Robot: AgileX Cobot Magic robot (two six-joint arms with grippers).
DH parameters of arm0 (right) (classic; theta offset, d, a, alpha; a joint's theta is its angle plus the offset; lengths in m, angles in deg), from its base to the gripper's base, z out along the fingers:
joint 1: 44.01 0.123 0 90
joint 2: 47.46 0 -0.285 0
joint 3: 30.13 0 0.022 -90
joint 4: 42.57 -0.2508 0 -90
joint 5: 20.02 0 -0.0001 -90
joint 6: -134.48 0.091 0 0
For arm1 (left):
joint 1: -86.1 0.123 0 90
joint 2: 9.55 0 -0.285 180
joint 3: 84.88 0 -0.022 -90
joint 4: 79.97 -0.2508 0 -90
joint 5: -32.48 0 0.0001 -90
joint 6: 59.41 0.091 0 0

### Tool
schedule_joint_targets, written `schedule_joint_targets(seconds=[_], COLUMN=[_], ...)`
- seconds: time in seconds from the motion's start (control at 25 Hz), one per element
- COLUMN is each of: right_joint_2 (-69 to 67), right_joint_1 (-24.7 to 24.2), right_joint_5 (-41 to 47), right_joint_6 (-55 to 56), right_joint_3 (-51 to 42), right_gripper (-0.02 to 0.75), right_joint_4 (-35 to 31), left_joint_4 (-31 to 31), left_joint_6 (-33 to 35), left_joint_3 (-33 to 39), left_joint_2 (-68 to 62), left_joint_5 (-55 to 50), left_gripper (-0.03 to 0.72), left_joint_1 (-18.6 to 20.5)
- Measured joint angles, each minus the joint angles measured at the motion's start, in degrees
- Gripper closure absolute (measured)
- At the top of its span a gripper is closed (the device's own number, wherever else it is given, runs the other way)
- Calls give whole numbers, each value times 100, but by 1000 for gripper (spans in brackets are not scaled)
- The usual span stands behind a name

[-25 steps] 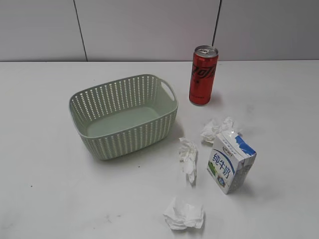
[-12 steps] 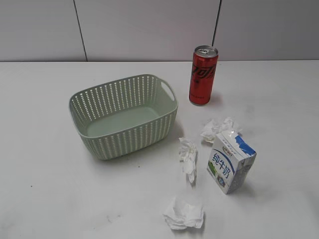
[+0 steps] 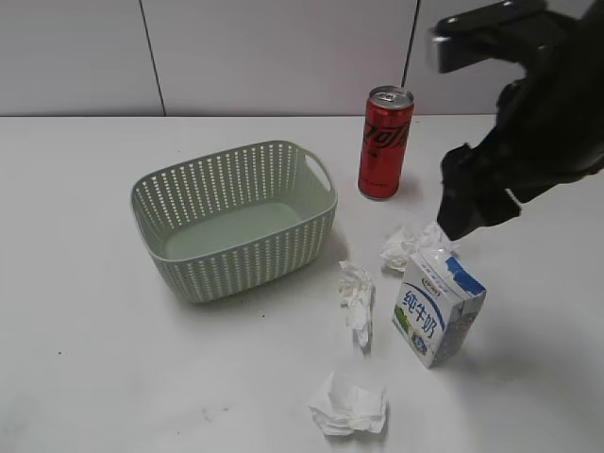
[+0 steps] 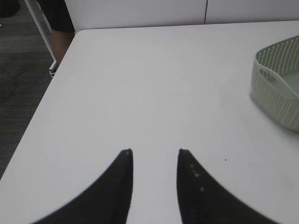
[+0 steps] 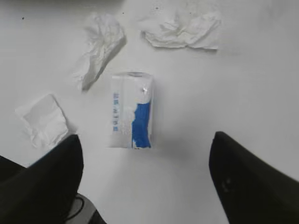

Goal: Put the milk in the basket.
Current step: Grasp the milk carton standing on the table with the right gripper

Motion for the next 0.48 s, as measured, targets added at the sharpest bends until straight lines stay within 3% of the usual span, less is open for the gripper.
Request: schedule_joint_targets(seconds=[0.12, 0.48], right_joint_2=[-541, -1762], right_joint_1=[218, 250], right_joint_5=[36, -91], right_joint_6=[230, 438], right_joint_3=[187, 240], right_gripper=[88, 92], right_joint_4=[96, 142], left_joint_4=[0, 0], left_joint_6=[0, 0], left_joint_3=[0, 0], left_joint_2=[0, 0], left_joint_5=[0, 0], left_gripper=[448, 448], left_joint_1=[0, 0])
